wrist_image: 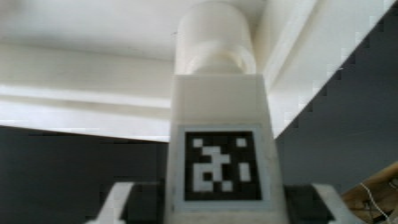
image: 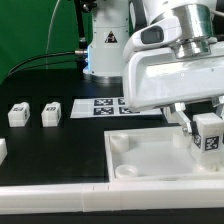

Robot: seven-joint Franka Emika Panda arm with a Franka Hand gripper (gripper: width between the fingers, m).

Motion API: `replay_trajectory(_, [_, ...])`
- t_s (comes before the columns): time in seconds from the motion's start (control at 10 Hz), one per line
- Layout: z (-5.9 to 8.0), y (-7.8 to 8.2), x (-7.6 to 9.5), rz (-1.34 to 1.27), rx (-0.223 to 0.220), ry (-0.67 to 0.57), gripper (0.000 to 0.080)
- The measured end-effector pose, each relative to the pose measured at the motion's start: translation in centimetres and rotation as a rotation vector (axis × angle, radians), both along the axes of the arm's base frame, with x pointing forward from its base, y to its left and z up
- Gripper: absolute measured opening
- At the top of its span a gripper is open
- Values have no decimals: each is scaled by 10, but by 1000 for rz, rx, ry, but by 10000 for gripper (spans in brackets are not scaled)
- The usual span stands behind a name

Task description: Assemble one leg

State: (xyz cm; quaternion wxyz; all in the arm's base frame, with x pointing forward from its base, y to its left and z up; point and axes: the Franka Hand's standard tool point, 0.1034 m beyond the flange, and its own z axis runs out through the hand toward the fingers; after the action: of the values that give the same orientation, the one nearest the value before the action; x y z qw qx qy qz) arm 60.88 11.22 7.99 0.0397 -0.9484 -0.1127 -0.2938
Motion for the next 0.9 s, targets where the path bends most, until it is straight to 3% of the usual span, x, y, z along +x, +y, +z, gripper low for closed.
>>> replay_trajectory(0.7, [3,2,0,3,0,3,292])
replay_trajectory(0.9, [3,2,0,3,0,3,580])
